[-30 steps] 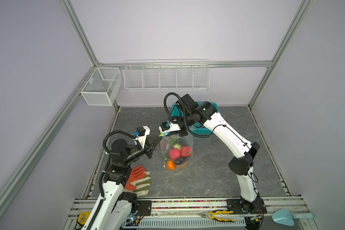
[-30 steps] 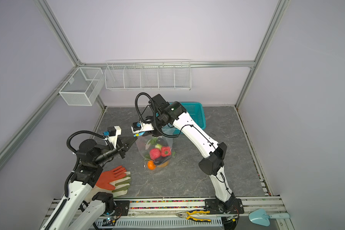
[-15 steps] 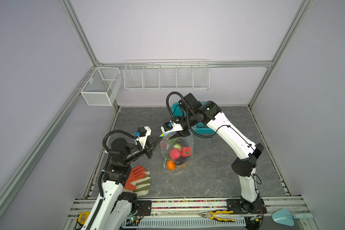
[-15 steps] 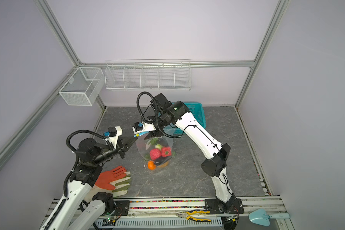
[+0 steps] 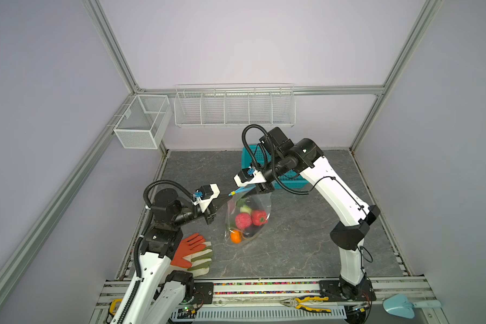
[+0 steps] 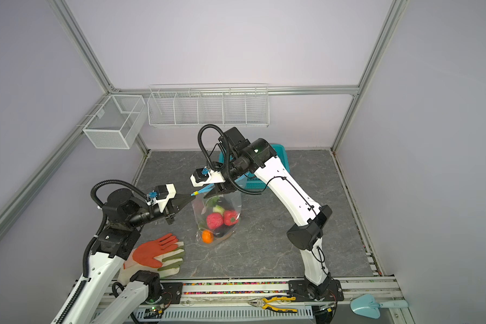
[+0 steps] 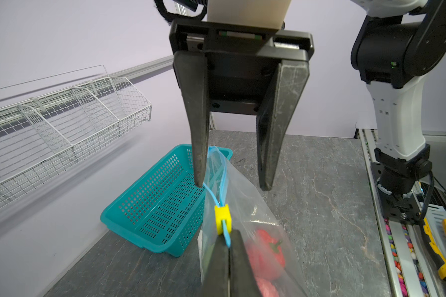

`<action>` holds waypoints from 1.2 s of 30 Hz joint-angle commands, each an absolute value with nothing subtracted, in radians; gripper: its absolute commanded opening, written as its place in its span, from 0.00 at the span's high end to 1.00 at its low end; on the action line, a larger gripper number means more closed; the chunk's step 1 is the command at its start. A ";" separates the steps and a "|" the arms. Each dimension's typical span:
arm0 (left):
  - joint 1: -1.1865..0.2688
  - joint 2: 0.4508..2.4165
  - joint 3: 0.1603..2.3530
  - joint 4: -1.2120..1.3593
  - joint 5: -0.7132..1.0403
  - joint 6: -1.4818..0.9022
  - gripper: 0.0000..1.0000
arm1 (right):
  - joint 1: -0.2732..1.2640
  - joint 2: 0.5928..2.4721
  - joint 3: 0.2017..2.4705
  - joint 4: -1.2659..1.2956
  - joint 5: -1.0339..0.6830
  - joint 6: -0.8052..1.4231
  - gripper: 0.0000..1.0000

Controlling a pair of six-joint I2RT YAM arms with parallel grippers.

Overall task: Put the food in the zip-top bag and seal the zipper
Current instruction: 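Pinch the blue zipper with the right gripper beside the left gripper's slider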

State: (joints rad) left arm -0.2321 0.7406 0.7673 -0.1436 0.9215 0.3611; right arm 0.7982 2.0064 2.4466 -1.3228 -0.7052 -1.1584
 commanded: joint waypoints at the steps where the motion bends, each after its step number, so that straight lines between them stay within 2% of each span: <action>1: -0.240 0.735 0.797 -0.158 0.946 0.418 1.00 | 0.812 1.996 2.454 -1.317 -0.746 -1.138 0.55; 14: -0.241 0.714 0.781 -0.156 0.939 0.416 1.00 | 0.846 2.023 2.456 -1.275 -0.704 -1.129 0.69; 24: -0.241 0.707 0.777 -0.154 0.938 0.411 1.00 | 0.853 2.042 2.460 -1.250 -0.683 -1.119 0.71; 36: -0.242 0.707 0.769 -0.132 0.930 0.394 1.00 | 0.856 2.043 2.462 -1.256 -0.673 -1.123 0.85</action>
State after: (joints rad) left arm -0.2367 0.7189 0.7670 -0.1551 0.9134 0.3859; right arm 0.8490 2.0319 2.4481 -1.2598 -0.6659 -1.1259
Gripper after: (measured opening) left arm 0.047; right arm 0.156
